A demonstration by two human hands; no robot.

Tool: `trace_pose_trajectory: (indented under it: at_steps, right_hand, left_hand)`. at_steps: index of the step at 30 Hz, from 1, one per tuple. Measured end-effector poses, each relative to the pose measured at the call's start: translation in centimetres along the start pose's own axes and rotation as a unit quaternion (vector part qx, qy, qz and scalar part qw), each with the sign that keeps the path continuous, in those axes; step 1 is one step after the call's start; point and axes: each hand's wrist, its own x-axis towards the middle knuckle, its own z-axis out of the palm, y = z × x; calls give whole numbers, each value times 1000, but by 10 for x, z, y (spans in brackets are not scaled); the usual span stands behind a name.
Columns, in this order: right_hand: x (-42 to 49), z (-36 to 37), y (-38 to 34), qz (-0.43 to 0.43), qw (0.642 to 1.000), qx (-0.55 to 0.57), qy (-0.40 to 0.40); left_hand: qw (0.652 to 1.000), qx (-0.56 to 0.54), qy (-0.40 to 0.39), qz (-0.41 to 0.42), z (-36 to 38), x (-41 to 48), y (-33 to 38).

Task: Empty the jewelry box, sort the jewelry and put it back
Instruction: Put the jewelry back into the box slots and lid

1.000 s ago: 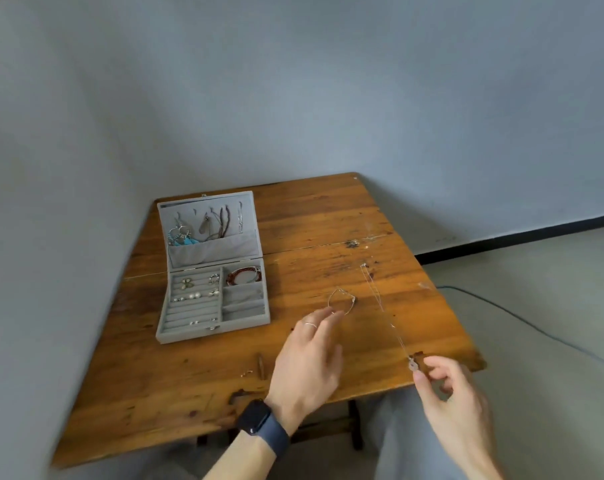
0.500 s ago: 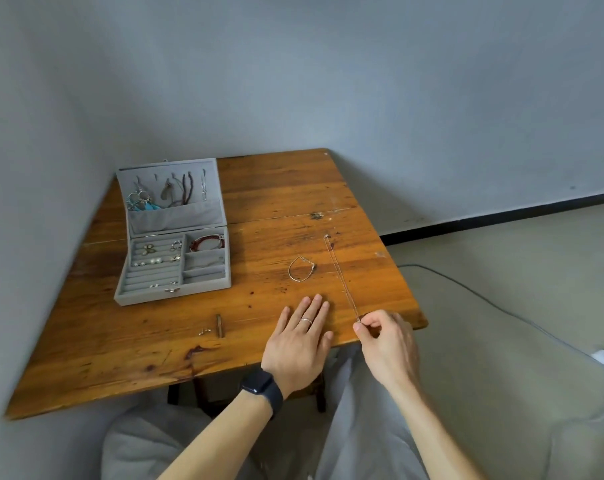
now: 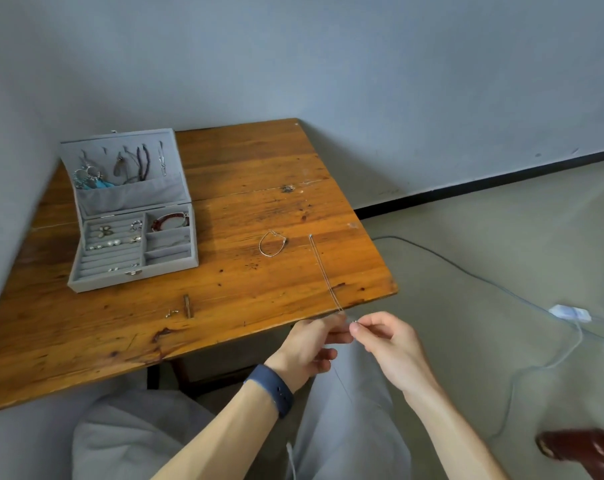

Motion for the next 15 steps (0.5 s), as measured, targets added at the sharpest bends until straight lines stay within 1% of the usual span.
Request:
trace_pose_trajectory:
  at_steps: [3,5,9,13,15]
  right_hand:
    - [-5,-3,8,14,1000,21,0]
    - [-8,-4,12,19,1000,24,0]
    - [-9,-4,17,22,999,38,7]
    - [-11,-5,19,24,998,55,10]
    - [-13,-6,19,25,997,67,9]
  left_hand:
    - [1000,-8,-26,-11,3,1,-1]
    - [1000,-6,-27,-14,6,0,1]
    - [1000,-24,-4,-9,11,1,9]
    - [998,-51,37,22,9,5,22]
    - [997,-51,45,34,4,7,28]
